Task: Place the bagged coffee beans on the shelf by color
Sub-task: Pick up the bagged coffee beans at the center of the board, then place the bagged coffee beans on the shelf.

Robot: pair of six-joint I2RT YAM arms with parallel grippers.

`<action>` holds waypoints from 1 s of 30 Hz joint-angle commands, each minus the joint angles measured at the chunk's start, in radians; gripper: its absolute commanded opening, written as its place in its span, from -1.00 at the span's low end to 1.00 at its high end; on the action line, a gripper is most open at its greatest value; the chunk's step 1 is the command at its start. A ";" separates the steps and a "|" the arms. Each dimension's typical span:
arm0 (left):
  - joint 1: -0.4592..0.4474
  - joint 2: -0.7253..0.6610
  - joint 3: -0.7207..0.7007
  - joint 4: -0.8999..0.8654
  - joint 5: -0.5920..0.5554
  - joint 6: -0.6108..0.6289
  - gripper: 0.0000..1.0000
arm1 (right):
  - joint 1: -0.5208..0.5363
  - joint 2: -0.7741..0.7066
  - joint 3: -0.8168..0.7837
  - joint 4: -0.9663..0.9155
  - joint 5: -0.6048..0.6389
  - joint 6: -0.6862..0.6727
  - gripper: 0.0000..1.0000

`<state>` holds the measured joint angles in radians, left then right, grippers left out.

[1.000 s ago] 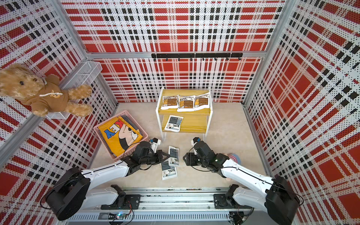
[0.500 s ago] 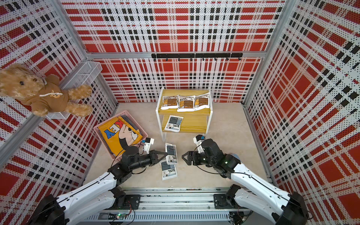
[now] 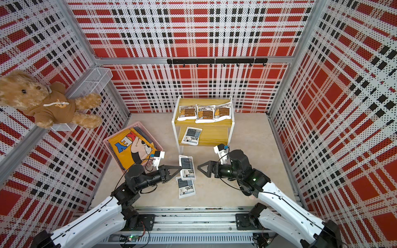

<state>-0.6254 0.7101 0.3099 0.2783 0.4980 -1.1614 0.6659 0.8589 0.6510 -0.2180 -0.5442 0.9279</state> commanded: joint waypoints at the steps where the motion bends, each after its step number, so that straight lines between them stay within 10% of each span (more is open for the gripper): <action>1: -0.005 -0.017 0.028 0.069 0.029 -0.023 -1.00 | -0.008 0.000 -0.031 0.120 -0.099 0.062 0.87; 30: -0.044 -0.013 0.064 0.228 0.019 -0.110 -1.00 | 0.018 0.086 -0.178 0.587 -0.222 0.268 0.60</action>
<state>-0.6617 0.6987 0.3801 0.4541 0.5186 -1.2697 0.6754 0.9382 0.4786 0.3195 -0.7666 1.1881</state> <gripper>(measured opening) 0.055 0.803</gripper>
